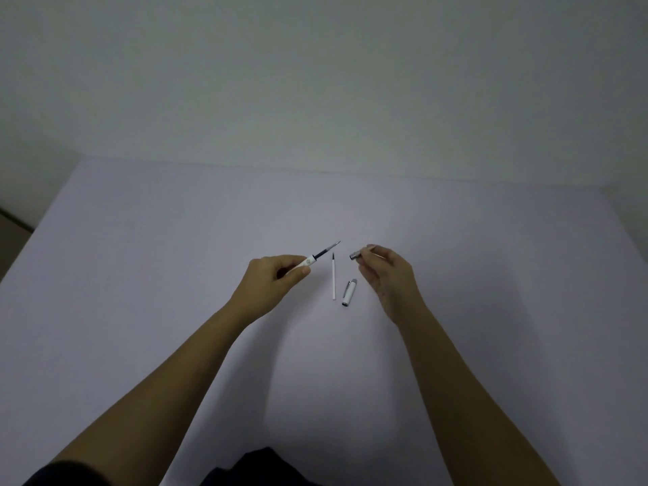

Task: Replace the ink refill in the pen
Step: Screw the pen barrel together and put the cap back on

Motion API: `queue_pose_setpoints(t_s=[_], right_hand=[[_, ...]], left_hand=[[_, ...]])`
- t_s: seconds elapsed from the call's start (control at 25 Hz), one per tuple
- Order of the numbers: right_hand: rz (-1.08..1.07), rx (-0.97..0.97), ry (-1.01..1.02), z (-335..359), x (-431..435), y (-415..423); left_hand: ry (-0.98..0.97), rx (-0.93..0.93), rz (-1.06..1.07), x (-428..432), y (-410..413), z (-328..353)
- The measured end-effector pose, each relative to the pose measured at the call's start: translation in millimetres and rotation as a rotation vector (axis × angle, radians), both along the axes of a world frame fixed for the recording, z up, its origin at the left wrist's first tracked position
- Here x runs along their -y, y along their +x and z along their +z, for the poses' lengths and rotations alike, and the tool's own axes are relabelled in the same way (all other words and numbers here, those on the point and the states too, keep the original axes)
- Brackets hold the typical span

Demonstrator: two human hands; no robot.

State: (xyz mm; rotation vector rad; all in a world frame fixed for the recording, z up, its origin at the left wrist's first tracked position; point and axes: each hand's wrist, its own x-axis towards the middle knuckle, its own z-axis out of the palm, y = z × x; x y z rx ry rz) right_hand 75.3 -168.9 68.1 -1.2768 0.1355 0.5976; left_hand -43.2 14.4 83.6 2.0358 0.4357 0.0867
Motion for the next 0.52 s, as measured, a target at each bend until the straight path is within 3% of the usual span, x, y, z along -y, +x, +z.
queue_pose_setpoints(t_s=[0.52], right_hand=[[-0.041, 0.046, 0.153, 47, -2, -22]], left_hand=[[0.031, 0.050, -0.046, 12, -13, 21]])
